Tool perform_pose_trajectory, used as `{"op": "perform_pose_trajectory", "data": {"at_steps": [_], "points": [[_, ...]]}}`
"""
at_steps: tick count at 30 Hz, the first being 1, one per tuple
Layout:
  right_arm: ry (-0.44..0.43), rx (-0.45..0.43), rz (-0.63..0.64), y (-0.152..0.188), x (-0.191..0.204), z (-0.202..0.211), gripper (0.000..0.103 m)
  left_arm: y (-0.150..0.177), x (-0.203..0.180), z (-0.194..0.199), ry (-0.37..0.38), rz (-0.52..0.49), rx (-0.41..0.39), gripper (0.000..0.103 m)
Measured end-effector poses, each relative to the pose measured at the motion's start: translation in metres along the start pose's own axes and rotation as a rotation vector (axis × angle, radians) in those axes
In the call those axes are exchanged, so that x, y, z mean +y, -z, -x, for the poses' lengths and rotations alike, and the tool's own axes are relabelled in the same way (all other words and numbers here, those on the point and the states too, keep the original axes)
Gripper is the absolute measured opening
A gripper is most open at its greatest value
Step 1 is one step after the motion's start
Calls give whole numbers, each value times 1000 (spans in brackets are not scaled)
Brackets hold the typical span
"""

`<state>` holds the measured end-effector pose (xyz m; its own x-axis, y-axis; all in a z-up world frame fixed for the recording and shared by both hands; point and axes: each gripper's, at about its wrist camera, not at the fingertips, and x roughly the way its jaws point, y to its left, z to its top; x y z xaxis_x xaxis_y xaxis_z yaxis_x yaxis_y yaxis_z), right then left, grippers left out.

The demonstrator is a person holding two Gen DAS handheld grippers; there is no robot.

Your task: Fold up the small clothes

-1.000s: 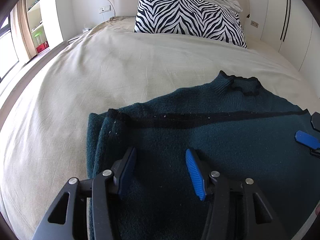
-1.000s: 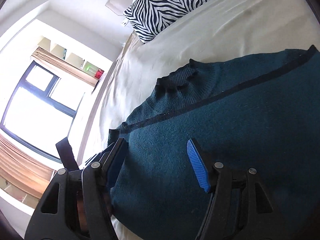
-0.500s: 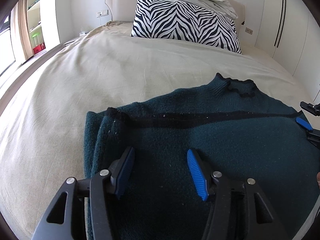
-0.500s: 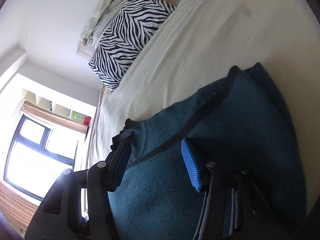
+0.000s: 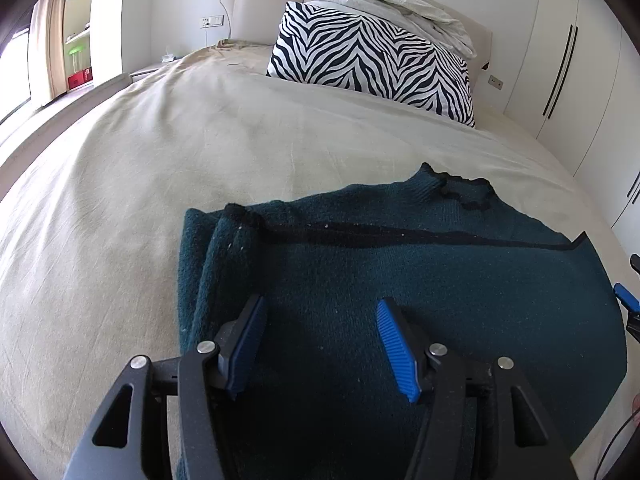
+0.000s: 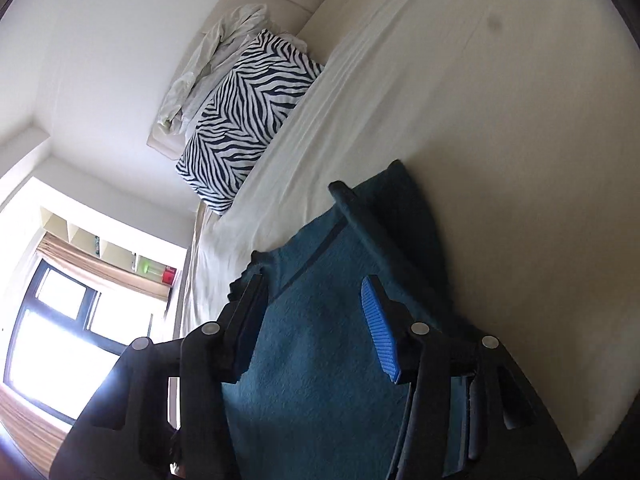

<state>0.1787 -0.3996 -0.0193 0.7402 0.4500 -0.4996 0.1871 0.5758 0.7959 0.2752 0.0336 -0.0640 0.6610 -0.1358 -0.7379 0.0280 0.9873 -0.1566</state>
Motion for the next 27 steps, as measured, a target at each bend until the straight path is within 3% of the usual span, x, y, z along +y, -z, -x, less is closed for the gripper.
{"op": "perform_pose_trajectory", "data": {"at_steps": [4,8,11,14,27], "points": [[-118,134,58,59,47,-20,49,28,-21,52,135,52,-14,61],[-175,293,-6,125,50,-46,50,68,-59,66,296,50,82,61],[-133,378,-71,159,29,-63,50,86,-69,53,270,27,132,60],[-164,326,-120,158,5,-48,47,88,-49,50,292,93,142,49],[-91,-54,-281,84,-101,87,47,102,49,67,400,294,115,41]]}}
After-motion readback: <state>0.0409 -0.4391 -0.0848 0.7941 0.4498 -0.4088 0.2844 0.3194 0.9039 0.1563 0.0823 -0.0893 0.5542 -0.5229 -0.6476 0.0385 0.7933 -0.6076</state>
